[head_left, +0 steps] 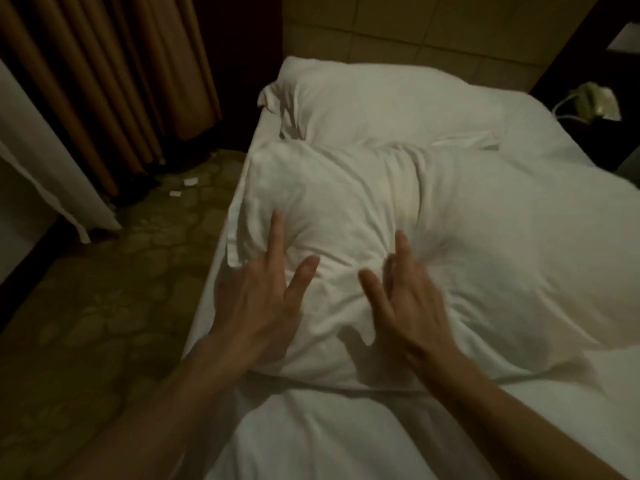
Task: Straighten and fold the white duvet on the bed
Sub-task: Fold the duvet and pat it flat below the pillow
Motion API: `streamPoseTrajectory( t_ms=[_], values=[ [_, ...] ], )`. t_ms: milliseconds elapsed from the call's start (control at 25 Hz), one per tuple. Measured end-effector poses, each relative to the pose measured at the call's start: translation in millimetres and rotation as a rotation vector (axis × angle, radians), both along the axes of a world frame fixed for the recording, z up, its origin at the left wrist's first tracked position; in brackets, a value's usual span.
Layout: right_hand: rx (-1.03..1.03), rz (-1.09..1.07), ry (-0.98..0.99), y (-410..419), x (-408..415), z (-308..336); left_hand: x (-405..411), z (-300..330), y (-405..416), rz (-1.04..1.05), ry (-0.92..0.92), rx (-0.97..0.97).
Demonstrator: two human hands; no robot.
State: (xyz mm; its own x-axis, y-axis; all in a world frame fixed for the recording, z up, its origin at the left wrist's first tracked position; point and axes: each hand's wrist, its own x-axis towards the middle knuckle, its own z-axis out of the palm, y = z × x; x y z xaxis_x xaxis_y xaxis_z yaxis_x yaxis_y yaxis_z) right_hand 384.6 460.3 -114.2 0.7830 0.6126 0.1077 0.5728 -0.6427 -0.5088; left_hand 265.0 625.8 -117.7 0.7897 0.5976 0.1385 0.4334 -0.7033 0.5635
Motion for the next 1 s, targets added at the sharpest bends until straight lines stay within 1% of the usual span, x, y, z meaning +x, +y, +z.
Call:
streamPoseTrajectory(
  t_ms=[40, 80, 120, 160, 280, 360, 440, 520, 560, 680, 800, 880, 1000],
  values=[
    [0.039, 0.015, -0.017, 9, 12, 14, 13, 16, 6, 0.052, -0.082, 0.050],
    [0.069, 0.046, -0.052, 24, 26, 28, 29, 33, 14, 0.101, -0.146, 0.140],
    [0.087, 0.071, -0.091, 40, 41, 38, 49, 47, 24, 0.129, -0.175, 0.211],
    [0.086, 0.089, -0.123, 57, 58, 44, 70, 57, 34, 0.131, -0.177, 0.238],
    [0.001, 0.111, -0.190, 106, 112, 50, 133, 67, 67, 0.056, -0.024, 0.242],
    [-0.090, 0.104, -0.181, 129, 152, 51, 176, 60, 87, -0.015, 0.105, 0.202],
    [-0.161, 0.106, -0.143, 142, 173, 37, 201, 44, 102, -0.050, 0.199, 0.133],
    [-0.170, 0.128, -0.097, 147, 170, 15, 198, 16, 112, -0.058, 0.254, 0.058],
    [-0.165, 0.140, -0.099, 145, 162, 4, 185, -1, 111, -0.058, 0.271, 0.063],
    [-0.192, 0.160, -0.141, 126, 139, -24, 141, -48, 98, -0.037, 0.257, 0.169],
    [-0.314, 0.179, -0.202, 117, 134, -55, 137, -81, 90, -0.036, 0.309, 0.246],
    [-0.334, 0.178, -0.168, 120, 135, -63, 144, -83, 89, -0.052, 0.375, 0.255],
    [-0.237, 0.190, -0.063, 103, 130, -36, 146, -52, 93, -0.050, 0.388, 0.167]
  ],
)
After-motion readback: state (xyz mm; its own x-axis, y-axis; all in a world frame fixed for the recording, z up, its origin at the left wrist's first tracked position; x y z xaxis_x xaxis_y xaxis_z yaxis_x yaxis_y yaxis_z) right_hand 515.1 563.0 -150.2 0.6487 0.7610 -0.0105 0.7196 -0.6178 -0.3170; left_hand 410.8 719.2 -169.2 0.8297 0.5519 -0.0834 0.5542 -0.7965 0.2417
